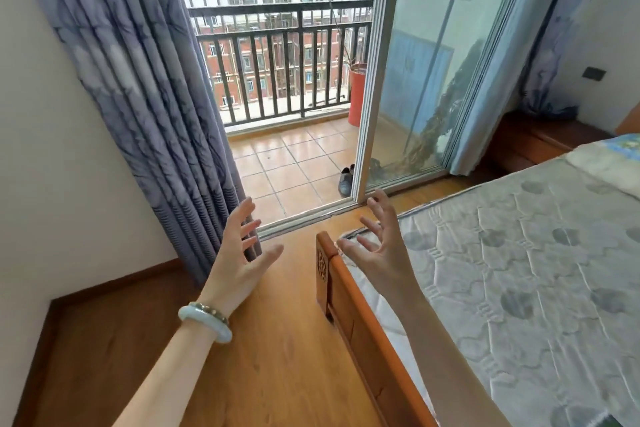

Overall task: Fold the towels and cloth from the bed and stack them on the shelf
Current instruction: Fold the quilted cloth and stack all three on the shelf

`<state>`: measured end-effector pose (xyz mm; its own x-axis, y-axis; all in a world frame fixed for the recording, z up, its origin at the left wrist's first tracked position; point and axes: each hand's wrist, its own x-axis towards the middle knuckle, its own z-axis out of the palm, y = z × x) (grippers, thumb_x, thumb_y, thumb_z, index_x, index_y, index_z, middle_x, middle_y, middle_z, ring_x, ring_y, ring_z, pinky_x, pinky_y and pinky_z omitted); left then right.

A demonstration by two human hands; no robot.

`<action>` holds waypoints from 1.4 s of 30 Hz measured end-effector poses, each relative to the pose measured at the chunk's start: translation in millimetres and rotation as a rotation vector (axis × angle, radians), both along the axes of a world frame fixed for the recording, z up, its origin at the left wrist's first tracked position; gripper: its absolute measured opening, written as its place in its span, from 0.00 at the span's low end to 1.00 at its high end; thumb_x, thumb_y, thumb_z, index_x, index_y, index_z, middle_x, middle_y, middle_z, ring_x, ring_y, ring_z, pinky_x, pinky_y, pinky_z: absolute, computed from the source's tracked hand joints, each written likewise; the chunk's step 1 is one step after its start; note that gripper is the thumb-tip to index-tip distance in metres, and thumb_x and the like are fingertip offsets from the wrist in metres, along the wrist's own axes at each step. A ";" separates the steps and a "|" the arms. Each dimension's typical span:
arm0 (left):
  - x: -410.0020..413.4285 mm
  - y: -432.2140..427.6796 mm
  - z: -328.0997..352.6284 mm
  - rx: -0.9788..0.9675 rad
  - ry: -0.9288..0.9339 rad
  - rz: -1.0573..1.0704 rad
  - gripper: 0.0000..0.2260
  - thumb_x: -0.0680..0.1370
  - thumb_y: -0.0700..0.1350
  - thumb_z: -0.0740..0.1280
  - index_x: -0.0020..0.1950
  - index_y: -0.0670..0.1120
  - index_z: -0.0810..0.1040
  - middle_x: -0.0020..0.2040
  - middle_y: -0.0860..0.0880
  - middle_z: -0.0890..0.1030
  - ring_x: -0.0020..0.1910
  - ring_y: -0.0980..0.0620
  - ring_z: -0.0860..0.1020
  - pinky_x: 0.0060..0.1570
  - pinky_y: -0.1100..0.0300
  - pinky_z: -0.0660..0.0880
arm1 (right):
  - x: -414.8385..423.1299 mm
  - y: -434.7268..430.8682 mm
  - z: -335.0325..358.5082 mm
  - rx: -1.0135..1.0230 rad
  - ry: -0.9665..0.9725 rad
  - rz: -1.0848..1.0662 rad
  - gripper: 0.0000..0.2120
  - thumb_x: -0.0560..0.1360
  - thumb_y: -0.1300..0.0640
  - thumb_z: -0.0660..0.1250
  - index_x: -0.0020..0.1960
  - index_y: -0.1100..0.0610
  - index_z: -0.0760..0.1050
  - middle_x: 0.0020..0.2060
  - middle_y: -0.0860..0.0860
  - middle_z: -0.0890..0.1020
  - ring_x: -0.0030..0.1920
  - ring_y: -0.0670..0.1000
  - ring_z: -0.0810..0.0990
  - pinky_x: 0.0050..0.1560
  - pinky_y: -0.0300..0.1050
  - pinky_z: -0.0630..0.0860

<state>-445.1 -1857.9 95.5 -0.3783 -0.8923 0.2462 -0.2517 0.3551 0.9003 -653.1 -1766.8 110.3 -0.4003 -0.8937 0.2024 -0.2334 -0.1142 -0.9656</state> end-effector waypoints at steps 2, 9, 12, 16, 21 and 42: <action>-10.7 -43.0 0.9 0.005 0.016 -0.013 0.42 0.67 0.63 0.71 0.75 0.53 0.56 0.73 0.57 0.63 0.65 0.67 0.68 0.65 0.60 0.68 | -13.6 -41.3 -0.8 0.009 0.017 -0.016 0.44 0.69 0.62 0.74 0.75 0.46 0.52 0.74 0.48 0.61 0.68 0.47 0.68 0.55 0.29 0.70; -56.0 -182.2 -12.8 0.029 0.053 -0.111 0.45 0.65 0.68 0.70 0.75 0.53 0.56 0.73 0.57 0.63 0.65 0.66 0.69 0.56 0.74 0.69 | -48.7 -167.5 -14.5 0.058 -0.003 -0.068 0.45 0.70 0.61 0.74 0.75 0.43 0.51 0.73 0.46 0.62 0.68 0.45 0.68 0.58 0.34 0.70; -78.1 -254.9 -18.5 0.009 0.047 -0.194 0.45 0.65 0.69 0.70 0.75 0.54 0.56 0.74 0.57 0.62 0.66 0.62 0.69 0.58 0.71 0.70 | -60.9 -225.1 -24.8 0.079 -0.008 -0.107 0.45 0.69 0.61 0.75 0.75 0.43 0.50 0.73 0.46 0.62 0.68 0.45 0.68 0.62 0.39 0.71; -110.9 -365.7 -18.5 -0.032 0.018 -0.319 0.41 0.67 0.62 0.72 0.75 0.54 0.56 0.74 0.57 0.62 0.67 0.58 0.69 0.62 0.60 0.72 | -77.5 -314.7 -29.2 0.092 -0.014 -0.198 0.46 0.69 0.60 0.74 0.75 0.42 0.49 0.74 0.46 0.60 0.69 0.45 0.66 0.66 0.42 0.69; -163.0 -486.9 -1.3 -0.035 -0.034 -0.503 0.39 0.70 0.53 0.71 0.76 0.50 0.55 0.74 0.55 0.61 0.68 0.59 0.68 0.65 0.57 0.71 | -104.9 -419.3 -16.9 0.077 -0.016 -0.374 0.45 0.71 0.60 0.73 0.75 0.42 0.49 0.75 0.46 0.59 0.69 0.43 0.66 0.60 0.30 0.70; -570.1 -692.3 2.9 0.028 -0.020 -1.104 0.37 0.72 0.50 0.72 0.75 0.54 0.56 0.73 0.55 0.63 0.69 0.57 0.69 0.66 0.47 0.71 | -399.5 -571.0 -15.0 -0.007 -0.059 -1.026 0.44 0.70 0.64 0.72 0.75 0.43 0.51 0.73 0.45 0.59 0.68 0.47 0.68 0.66 0.48 0.71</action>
